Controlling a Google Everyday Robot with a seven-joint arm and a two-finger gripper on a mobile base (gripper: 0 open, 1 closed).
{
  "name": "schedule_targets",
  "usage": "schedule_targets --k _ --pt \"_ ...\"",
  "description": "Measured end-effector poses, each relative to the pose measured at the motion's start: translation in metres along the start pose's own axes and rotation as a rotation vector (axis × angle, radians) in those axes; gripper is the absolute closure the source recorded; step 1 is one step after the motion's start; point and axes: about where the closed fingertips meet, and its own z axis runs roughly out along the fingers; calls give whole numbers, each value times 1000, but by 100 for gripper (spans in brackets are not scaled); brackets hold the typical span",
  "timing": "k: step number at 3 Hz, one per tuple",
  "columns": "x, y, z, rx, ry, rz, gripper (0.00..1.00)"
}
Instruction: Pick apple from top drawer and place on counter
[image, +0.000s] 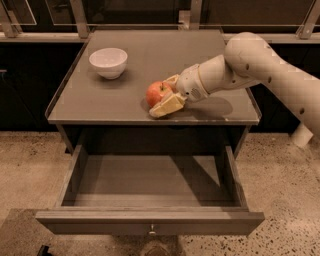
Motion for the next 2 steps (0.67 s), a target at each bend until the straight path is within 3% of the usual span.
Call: schedule_targets --k 1,2 --pt "0 0 0 0 0 0 0" --pt "0 0 0 0 0 0 0"
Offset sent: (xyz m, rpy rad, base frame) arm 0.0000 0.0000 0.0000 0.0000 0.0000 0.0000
